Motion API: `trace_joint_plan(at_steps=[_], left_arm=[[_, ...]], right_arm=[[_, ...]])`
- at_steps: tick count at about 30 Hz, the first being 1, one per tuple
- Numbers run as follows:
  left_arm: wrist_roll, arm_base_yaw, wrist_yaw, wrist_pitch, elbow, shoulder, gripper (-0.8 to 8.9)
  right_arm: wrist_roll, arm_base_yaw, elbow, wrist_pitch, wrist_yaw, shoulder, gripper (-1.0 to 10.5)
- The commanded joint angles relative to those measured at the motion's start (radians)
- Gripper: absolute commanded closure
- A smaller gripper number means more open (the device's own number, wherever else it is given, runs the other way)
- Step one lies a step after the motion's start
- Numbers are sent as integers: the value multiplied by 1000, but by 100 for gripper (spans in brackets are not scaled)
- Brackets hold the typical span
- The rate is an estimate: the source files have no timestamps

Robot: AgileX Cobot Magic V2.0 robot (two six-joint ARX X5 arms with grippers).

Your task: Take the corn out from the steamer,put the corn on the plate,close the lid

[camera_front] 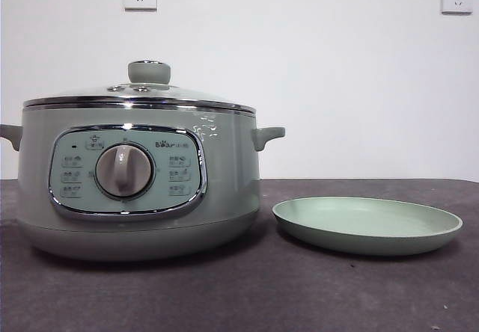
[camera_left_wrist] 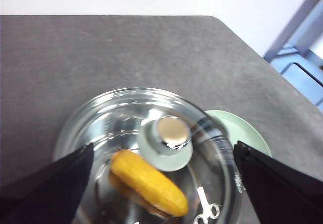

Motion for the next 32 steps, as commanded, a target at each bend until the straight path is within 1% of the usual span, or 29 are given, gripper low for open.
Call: trace_joint_plan(at_steps=[1, 3, 5, 10, 13, 20, 27, 28, 31, 32], left_arm=[[3, -50, -8, 11, 28, 46, 345], [8, -94, -51, 9, 53, 87, 346], [31, -145, -103, 3, 78, 128, 346], [87, -261, -284, -43, 142, 246, 346], [103, -304, -344, -49, 156, 310, 346], [109, -341, -392, -33, 156, 416, 347], [109, -341, -391, 0, 156, 465, 350], [109, -341, -392, 0, 156, 466, 367], [110, -342, -389, 5, 156, 470, 528], [111, -342, -389, 5, 156, 470, 569]], right_arm=[[-3, 6, 2, 6, -2, 0, 537], [0, 6, 2, 6, -2, 0, 537], [0, 6, 2, 6, -2, 0, 537], [8, 6, 2, 5, -2, 0, 537], [8, 6, 2, 6, -2, 0, 537], [8, 6, 2, 5, -2, 0, 537], [16, 6, 2, 5, -2, 0, 537], [16, 6, 2, 5, -2, 0, 537], [21, 6, 2, 5, -2, 0, 537], [24, 6, 2, 5, -2, 0, 537]])
